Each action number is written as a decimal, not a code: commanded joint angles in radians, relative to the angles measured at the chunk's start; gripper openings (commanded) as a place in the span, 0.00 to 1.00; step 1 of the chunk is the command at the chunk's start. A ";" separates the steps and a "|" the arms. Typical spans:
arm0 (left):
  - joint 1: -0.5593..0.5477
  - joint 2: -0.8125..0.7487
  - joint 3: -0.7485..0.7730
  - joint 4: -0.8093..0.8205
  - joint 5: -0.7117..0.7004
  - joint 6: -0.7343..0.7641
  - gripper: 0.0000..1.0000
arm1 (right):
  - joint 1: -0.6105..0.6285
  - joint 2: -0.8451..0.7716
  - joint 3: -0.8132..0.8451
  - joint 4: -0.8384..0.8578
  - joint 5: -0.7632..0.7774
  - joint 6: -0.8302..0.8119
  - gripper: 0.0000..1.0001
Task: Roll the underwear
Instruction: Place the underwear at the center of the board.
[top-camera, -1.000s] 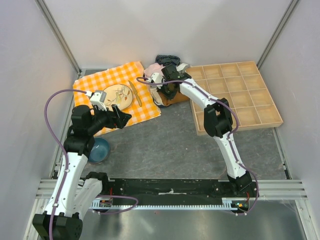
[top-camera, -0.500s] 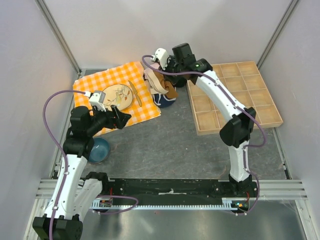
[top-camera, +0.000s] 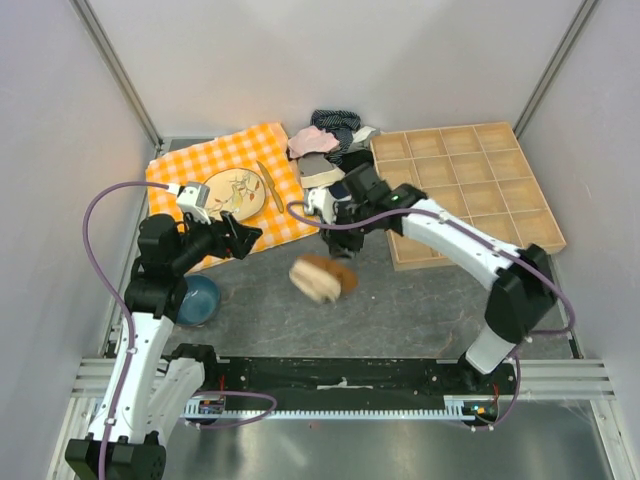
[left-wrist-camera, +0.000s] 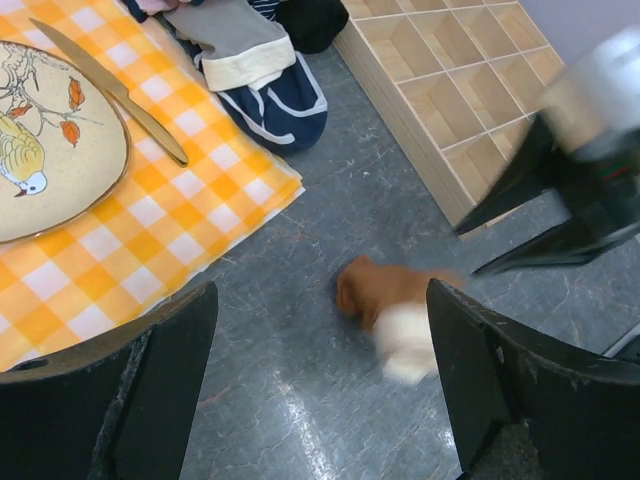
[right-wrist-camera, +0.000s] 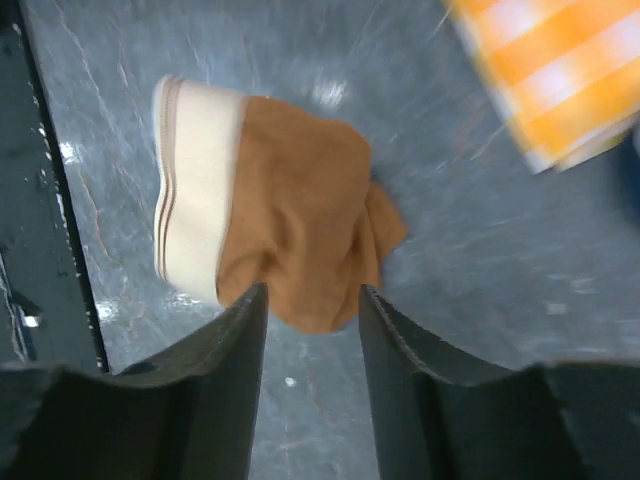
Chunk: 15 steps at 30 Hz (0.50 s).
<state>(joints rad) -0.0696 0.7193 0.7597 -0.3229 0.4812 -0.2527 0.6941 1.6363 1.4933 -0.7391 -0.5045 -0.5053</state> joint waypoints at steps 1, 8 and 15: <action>0.002 0.003 0.003 0.059 0.083 0.020 0.91 | 0.007 0.126 -0.081 0.089 -0.002 0.050 0.60; -0.007 0.017 -0.058 0.113 0.273 -0.097 0.87 | -0.019 0.060 -0.151 0.012 -0.170 -0.103 0.73; -0.213 0.008 -0.095 0.027 0.271 -0.224 0.70 | -0.137 -0.101 -0.380 0.041 -0.376 -0.265 0.73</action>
<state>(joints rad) -0.1371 0.7509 0.6792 -0.2607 0.7349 -0.3771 0.6388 1.6047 1.1812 -0.7170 -0.7078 -0.6556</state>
